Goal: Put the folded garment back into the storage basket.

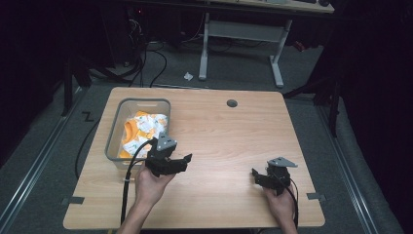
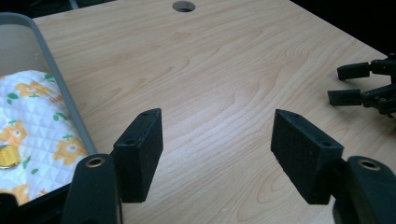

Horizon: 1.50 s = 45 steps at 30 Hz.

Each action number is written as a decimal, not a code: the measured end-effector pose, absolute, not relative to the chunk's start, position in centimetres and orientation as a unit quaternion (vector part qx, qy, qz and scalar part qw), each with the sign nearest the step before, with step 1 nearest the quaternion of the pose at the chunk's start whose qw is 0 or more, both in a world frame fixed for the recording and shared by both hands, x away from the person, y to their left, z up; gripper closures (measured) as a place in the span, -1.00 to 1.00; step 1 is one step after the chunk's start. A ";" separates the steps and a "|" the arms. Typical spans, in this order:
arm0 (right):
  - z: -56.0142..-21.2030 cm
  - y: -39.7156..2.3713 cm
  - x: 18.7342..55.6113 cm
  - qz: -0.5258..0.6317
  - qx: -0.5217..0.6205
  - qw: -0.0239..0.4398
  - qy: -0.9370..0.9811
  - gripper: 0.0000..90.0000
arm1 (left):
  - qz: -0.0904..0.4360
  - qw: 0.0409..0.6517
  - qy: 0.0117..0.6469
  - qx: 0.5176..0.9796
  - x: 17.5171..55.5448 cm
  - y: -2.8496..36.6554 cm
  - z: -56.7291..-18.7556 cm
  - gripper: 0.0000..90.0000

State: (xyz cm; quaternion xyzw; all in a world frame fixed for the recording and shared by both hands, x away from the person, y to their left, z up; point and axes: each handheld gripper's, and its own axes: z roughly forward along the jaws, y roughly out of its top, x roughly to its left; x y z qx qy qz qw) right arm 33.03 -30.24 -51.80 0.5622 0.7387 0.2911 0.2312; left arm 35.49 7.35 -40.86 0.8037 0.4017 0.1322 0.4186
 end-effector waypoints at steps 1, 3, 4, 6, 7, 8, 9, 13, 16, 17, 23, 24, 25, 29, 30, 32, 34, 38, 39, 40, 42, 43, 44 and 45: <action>-51.8 -30.2 33.0 0.291 0.562 0.231 0.739 -0.38 | 0.132 0.417 0.401 0.805 35.5 7.3 -40.9 -0.23; -51.8 -30.2 33.0 0.291 0.562 0.231 0.739 -0.38 | 0.130 0.418 0.403 0.804 35.5 7.2 -41.1 -0.23; -51.8 -30.2 33.0 0.291 0.562 0.231 0.739 -0.38 | 0.128 0.418 0.403 0.804 35.4 7.2 -41.2 -0.23; -51.8 -30.2 33.0 0.291 0.562 0.231 0.739 -0.38 | 0.127 0.419 0.403 0.804 35.4 7.1 -41.3 -0.23; -51.8 -30.2 33.0 0.291 0.562 0.231 0.739 -0.38 | 0.126 0.418 0.403 0.804 35.4 7.1 -41.3 -0.23; -51.8 -30.2 33.0 0.291 0.562 0.231 0.739 -0.38 | 0.125 0.418 0.403 0.804 35.4 7.1 -41.4 -0.23; -51.8 -30.2 33.0 0.291 0.562 0.231 0.739 -0.38 | 0.124 0.419 0.404 0.804 35.4 7.0 -41.5 -0.23; -51.8 -30.2 33.0 0.291 0.562 0.231 0.739 -0.38 | 0.120 0.421 0.404 0.803 35.4 6.9 -41.7 -0.22; -51.8 -30.2 33.0 0.291 0.562 0.232 0.739 -0.38 | 0.116 0.421 0.406 0.803 35.4 6.7 -41.9 -0.22; -51.8 -30.2 33.0 0.291 0.562 0.231 0.739 -0.38 | 0.114 0.423 0.407 0.802 35.4 6.7 -41.9 -0.22; -51.8 -30.2 33.0 0.291 0.562 0.231 0.739 -0.38 | 0.097 0.424 0.407 0.803 35.4 6.2 -42.5 -0.22; -51.8 -30.2 33.0 0.291 0.562 0.231 0.739 -0.38 | 0.096 0.423 0.407 0.804 35.4 6.1 -42.6 -0.22; -51.8 -30.2 33.0 0.291 0.562 0.231 0.739 -0.38 | 0.095 0.421 0.406 0.806 35.4 6.0 -42.7 -0.22; -51.8 -30.2 33.0 0.291 0.562 0.231 0.739 -0.38 | 0.090 0.420 0.409 0.805 35.5 5.8 -43.1 -0.22; -51.8 -30.2 33.0 0.291 0.562 0.231 0.739 -0.38 | 0.088 0.421 0.410 0.804 35.5 5.8 -43.2 -0.22; -51.8 -30.2 33.0 0.291 0.562 0.231 0.739 -0.38 | 0.088 0.418 0.410 0.806 35.5 5.7 -43.4 -0.22; -51.8 -30.2 33.0 0.291 0.562 0.231 0.739 -0.38 | 0.083 0.419 0.413 0.805 35.5 5.6 -43.6 -0.22; -51.8 -30.2 33.0 0.291 0.562 0.231 0.739 -0.38 | 0.074 0.412 0.410 0.810 35.7 5.4 -44.1 -0.18; -51.8 -30.2 33.0 0.291 0.562 0.231 0.739 -0.38 | 0.074 0.410 0.411 0.811 35.8 5.4 -44.2 -0.18; -51.8 -30.2 33.0 0.291 0.562 0.231 0.739 -0.38 | 0.072 0.410 0.412 0.810 35.8 5.3 -44.3 -0.18; -51.8 -30.2 33.0 0.291 0.562 0.231 0.739 -0.38 | 0.072 0.411 0.414 0.809 35.9 5.2 -44.5 -0.18; -51.8 -30.2 33.0 0.291 0.562 0.231 0.739 -0.38 | 0.072 0.412 0.414 0.809 35.9 5.2 -44.6 -0.18; -51.8 -30.2 33.0 0.291 0.562 0.231 0.739 -0.38 | 0.072 0.411 0.414 0.809 36.0 5.1 -44.7 -0.18; -51.8 -30.2 33.0 0.291 0.562 0.231 0.739 -0.38 | 0.072 0.409 0.415 0.809 36.0 5.1 -44.9 -0.18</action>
